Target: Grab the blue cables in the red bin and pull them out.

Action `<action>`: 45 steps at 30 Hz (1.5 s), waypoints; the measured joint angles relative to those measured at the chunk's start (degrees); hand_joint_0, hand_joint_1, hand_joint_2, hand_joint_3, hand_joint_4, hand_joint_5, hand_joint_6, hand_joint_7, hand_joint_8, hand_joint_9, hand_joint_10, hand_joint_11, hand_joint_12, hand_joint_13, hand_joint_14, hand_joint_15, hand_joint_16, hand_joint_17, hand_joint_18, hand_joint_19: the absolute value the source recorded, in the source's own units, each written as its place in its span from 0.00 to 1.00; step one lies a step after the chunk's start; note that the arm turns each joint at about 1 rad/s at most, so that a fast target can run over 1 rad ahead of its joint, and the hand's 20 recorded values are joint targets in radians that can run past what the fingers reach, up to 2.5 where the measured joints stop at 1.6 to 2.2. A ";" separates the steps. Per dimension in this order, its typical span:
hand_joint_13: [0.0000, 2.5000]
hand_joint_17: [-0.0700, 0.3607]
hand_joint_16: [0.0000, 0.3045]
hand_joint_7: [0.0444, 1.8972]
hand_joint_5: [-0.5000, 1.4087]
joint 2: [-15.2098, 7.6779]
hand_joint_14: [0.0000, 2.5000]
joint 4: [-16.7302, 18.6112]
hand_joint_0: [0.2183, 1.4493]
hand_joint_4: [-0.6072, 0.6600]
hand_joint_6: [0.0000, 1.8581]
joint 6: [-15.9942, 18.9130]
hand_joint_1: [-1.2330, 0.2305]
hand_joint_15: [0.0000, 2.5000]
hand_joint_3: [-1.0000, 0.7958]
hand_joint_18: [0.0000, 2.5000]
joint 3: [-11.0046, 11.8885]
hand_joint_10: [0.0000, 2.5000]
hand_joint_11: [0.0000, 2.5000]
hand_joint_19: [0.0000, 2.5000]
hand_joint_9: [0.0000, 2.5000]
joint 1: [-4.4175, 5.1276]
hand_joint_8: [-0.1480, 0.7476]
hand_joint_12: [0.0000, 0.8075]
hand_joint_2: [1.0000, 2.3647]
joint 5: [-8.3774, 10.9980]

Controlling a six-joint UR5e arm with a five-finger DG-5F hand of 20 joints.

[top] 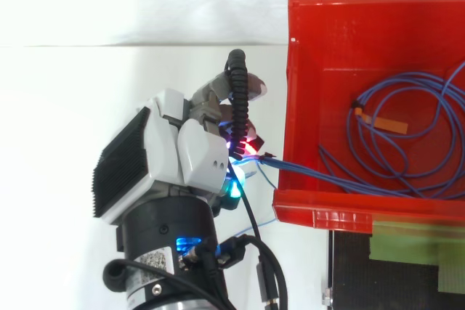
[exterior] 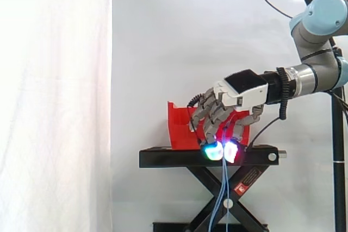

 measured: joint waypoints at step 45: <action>0.32 0.42 0.16 0.43 0.75 0.00 0.01 -23.50 0.57 0.62 0.23 63.28 0.23 0.21 0.00 0.29 0.30 0.01 0.35 0.28 0.44 2.93 0.48 0.44 0.00 7.47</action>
